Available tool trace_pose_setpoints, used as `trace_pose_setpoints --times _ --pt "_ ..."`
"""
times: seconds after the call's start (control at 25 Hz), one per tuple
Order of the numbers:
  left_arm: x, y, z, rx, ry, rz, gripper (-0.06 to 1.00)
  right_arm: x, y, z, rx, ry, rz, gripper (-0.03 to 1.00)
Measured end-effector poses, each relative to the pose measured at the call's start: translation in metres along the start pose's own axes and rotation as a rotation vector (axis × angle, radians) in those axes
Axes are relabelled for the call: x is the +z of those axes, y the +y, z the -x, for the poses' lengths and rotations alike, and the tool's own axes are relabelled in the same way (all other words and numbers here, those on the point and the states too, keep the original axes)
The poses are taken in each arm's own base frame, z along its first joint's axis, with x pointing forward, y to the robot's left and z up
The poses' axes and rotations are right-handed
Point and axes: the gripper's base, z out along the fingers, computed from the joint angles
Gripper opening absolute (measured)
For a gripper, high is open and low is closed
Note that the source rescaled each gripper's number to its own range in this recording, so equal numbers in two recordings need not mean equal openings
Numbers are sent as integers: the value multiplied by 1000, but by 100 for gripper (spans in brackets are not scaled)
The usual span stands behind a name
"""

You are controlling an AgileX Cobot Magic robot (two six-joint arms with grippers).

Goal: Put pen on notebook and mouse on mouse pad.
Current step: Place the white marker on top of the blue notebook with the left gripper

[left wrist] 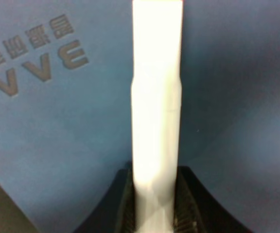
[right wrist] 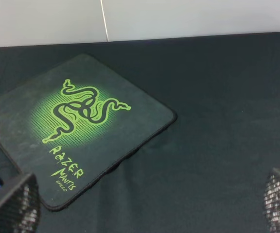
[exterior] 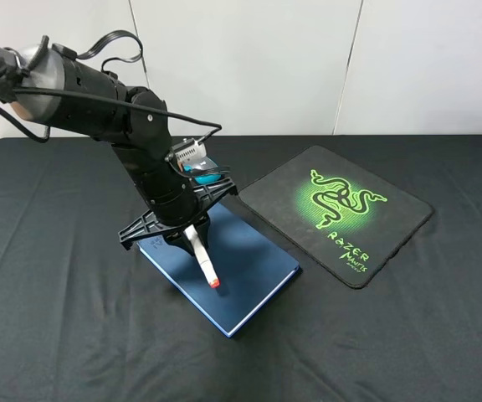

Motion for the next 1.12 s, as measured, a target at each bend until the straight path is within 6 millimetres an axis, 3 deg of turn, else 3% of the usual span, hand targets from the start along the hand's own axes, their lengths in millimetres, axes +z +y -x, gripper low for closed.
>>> trace_pose_setpoints --times 0.2,0.32,0.44,0.52,0.56,0.64,1.12 --pt "0 -1 0 2 2 -9 0 0 0 0 0 0 0 100" --pt "0 -2 -1 0 13 -20 11 0 0 0 0 0 0 100" --pt "0 -4 -2 12 21 -43 45 0 0 0 0 0 0 100" --pt "0 -5 -3 35 28 -61 75 0 0 0 0 0 0 100" --pt "0 -6 -3 54 30 -68 85 0 0 0 0 0 0 100" --pt "0 -7 -3 74 35 -81 94 0 0 0 0 0 0 100" --pt "-6 -9 -5 79 49 -102 100 0 0 0 0 0 0 100"
